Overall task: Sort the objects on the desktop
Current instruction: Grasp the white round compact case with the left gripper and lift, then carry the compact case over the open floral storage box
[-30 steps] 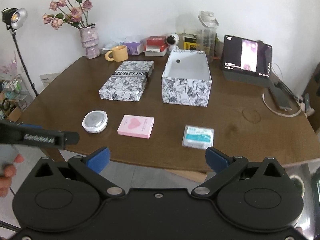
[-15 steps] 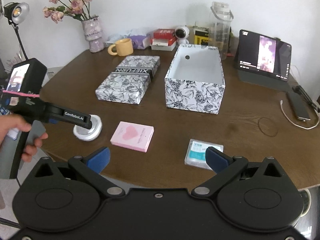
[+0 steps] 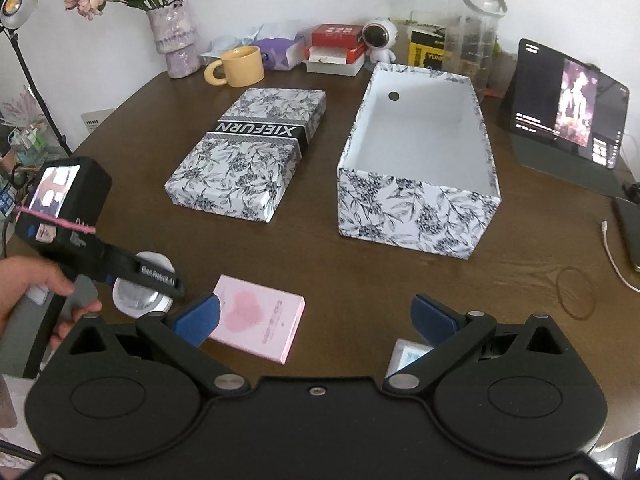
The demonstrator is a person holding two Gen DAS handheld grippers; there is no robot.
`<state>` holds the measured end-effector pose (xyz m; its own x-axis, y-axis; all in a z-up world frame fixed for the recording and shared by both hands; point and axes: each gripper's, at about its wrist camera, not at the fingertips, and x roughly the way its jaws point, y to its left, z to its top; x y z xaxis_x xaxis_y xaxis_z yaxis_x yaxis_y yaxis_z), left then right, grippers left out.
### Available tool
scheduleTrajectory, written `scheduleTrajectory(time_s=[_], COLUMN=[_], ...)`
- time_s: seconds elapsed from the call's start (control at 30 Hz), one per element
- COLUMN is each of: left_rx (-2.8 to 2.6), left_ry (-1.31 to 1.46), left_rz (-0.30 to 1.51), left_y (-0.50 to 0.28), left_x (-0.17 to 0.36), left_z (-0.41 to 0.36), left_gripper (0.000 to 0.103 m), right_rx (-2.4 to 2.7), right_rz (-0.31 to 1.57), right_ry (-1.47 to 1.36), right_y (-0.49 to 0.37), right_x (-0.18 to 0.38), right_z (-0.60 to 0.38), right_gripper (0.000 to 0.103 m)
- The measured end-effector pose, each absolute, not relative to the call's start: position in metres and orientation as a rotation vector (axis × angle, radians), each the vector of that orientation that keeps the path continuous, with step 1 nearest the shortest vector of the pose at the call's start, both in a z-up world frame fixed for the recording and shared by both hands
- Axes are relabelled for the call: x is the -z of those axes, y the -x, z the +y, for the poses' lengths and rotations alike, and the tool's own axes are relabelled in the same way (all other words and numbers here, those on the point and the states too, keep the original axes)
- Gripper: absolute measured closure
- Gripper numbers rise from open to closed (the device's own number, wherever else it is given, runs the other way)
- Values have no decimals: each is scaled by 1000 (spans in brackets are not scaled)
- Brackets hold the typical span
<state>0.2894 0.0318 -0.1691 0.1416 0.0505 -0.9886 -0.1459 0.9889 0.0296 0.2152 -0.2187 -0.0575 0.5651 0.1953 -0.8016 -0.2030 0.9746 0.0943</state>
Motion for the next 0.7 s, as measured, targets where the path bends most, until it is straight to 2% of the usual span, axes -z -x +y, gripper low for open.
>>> scheduleTrajectory(time_s=[0.07, 0.1, 0.4, 0.7], left_rx=[-142, -139, -90, 273], left_ry=[79, 83, 27, -117], left_rz=[1433, 1435, 1441, 1195], left_y=[-289, -289, -292, -358], left_x=[168, 167, 159, 53], left_z=[31, 31, 26, -47], left_gripper=[16, 22, 23, 23], right_rx=[-230, -228, -191, -152], right_rz=[947, 950, 986, 984], right_ry=[9, 11, 8, -5], right_y=[-222, -225, -252, -286], right_x=[58, 58, 65, 64], right_z=[-218, -219, -233, -260], right_gripper=[0, 0, 0, 0])
